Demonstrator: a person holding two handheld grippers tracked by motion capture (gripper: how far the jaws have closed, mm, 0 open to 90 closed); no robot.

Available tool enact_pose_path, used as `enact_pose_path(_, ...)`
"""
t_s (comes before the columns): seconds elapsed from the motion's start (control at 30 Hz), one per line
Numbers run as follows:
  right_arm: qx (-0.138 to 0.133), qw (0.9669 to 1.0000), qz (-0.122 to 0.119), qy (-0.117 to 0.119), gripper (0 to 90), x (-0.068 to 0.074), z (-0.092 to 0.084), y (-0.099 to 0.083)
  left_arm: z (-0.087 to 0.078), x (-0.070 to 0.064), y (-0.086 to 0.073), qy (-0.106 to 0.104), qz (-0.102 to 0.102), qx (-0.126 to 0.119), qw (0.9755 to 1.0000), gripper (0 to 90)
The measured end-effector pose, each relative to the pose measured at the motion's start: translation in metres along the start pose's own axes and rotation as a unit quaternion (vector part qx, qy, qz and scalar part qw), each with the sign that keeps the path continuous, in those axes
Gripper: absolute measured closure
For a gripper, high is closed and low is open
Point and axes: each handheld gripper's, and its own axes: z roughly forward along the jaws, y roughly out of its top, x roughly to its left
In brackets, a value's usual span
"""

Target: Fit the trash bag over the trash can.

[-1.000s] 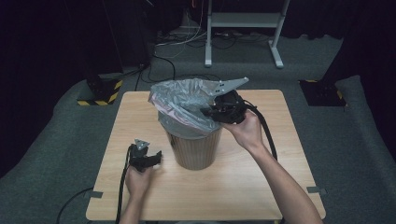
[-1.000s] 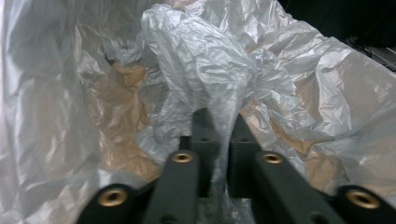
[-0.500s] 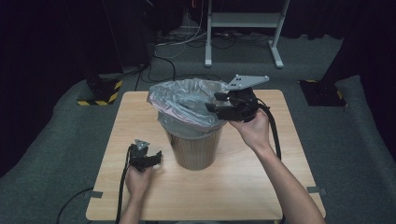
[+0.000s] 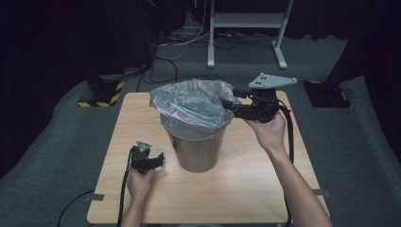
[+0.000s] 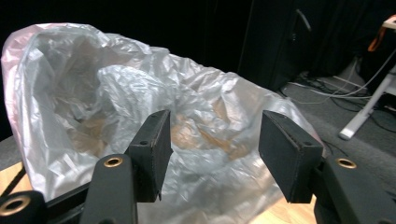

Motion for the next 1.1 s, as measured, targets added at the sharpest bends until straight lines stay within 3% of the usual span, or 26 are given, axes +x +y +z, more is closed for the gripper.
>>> enact_pose_path(0.6,-0.005,0.9976,0.053,-0.044,43.9,-0.032,-0.025,-0.034,0.0,0.0,0.0,0.0,0.0,0.0,1.0,23.4)
enact_pose_path(1.1,0.031,0.9897,0.099,-0.098,43.5,-0.058,-0.022,-0.087,0.0,0.0,0.0,0.0,0.0,0.0,1.0,23.4)
